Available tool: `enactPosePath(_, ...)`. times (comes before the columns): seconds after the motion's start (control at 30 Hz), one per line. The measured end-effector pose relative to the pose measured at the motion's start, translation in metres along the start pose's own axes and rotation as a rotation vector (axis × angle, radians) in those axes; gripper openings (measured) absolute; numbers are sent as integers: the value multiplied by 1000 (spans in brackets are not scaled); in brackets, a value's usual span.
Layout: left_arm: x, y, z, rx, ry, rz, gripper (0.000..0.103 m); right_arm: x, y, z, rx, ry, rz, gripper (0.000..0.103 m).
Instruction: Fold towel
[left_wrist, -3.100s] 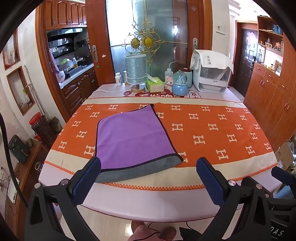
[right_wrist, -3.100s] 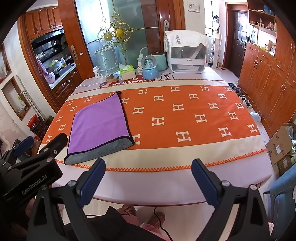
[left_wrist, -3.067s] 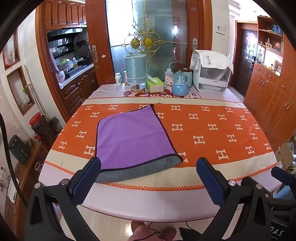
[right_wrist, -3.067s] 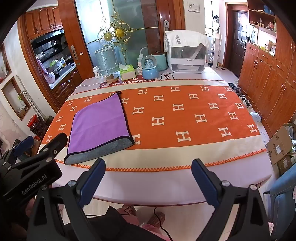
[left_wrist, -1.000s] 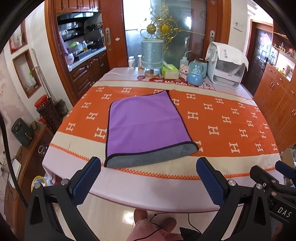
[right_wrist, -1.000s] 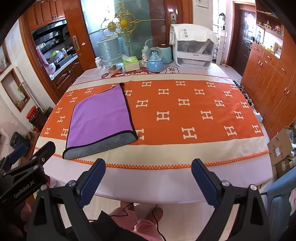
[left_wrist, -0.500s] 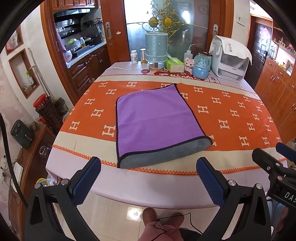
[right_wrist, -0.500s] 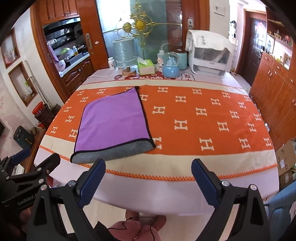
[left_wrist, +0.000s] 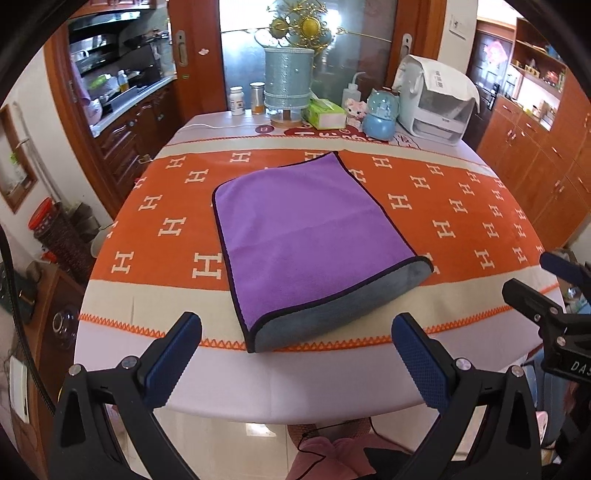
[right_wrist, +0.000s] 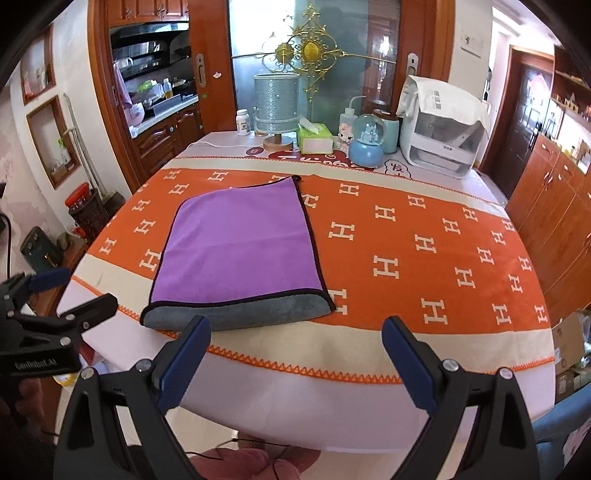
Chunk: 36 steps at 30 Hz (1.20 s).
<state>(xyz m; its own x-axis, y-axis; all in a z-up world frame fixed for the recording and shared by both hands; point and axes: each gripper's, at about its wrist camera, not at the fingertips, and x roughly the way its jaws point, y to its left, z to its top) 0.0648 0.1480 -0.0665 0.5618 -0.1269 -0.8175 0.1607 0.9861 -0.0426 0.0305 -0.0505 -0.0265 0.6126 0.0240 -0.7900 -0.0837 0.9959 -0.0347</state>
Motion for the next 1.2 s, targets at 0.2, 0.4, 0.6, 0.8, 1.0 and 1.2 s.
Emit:
enactPosePath(0.2,17,19,-3,8,27,-21,102,12,7,-3,-53,-5,5,92)
enactPosePath(0.4,32,29,-6,20,38,-41,102,28,13,-3,-109,-3,18,89)
enactPosePath(0.6,46,38,-6,-10,43,-56,102,49,16,-3,-169,14,40,84)
enactPosePath(0.8,63,42,-5,-63,68,-63,102,74,11,0,-224,35,64,80)
enactPosePath(1.0,81,42,-5,-86,87,-50,100,100,6,1,-295,63,112,78)
enactPosePath(1.2,107,35,-4,-102,146,-5,98,126,-4,4,-333,90,133,73)
